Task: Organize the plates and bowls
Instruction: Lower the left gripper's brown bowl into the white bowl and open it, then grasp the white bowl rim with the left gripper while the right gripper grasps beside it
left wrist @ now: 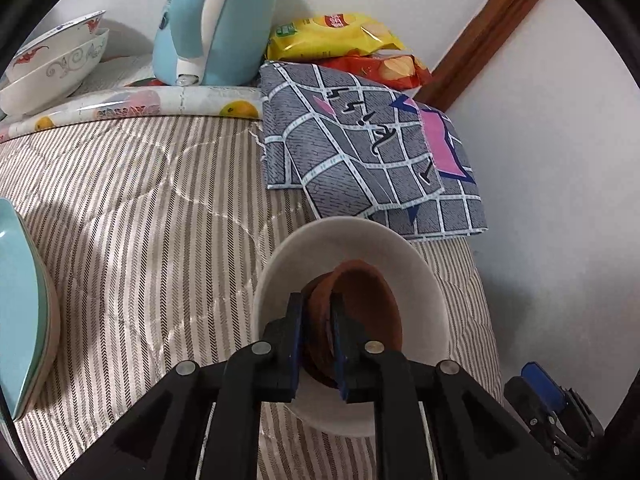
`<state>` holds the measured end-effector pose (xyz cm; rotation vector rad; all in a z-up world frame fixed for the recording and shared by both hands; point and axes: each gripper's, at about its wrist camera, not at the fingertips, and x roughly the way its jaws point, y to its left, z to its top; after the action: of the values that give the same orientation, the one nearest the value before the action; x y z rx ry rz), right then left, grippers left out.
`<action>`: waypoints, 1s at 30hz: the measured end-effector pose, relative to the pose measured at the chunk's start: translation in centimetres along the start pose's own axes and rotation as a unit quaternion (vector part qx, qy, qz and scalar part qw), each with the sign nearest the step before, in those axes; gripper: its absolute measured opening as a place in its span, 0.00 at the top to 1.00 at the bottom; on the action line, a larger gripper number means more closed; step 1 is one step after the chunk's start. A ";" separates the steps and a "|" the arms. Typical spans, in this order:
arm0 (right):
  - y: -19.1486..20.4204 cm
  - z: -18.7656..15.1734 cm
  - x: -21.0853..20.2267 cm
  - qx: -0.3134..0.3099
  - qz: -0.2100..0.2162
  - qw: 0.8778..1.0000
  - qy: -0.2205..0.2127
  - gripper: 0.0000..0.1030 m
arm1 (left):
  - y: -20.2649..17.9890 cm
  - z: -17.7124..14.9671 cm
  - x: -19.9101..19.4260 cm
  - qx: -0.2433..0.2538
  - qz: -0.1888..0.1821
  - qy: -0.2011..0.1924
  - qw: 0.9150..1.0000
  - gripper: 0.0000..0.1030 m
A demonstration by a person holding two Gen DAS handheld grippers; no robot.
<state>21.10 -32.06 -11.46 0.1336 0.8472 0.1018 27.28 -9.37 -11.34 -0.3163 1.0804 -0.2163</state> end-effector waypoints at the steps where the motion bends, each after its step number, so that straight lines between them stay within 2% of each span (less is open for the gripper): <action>1: 0.1 0.0 0.0 -0.001 0.000 1.000 0.000 0.58 | -0.1 0.0 -0.1 0.002 0.000 0.002 1.000 0.86; 8: 0.9 0.2 -0.7 -0.002 0.005 1.000 -0.008 0.58 | -0.6 0.0 -2.1 0.021 -0.010 -0.015 1.000 0.78; 14: 1.9 1.1 -1.2 -0.005 0.015 1.000 -0.020 0.58 | -0.4 0.0 -4.5 0.035 0.011 -0.041 0.998 0.73; 24: 3.9 2.9 -1.3 -0.022 0.022 0.999 -0.030 0.58 | 1.7 -0.1 -6.2 0.019 0.037 -0.043 0.998 0.73; 30: 4.6 3.1 -0.4 -0.028 0.020 0.999 -0.022 0.58 | 2.2 -0.2 -6.0 0.020 0.046 -0.035 0.998 0.73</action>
<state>22.99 -27.85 -8.37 0.0994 0.7973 0.1587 24.35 -5.43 -7.21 -0.2371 1.0171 -0.1431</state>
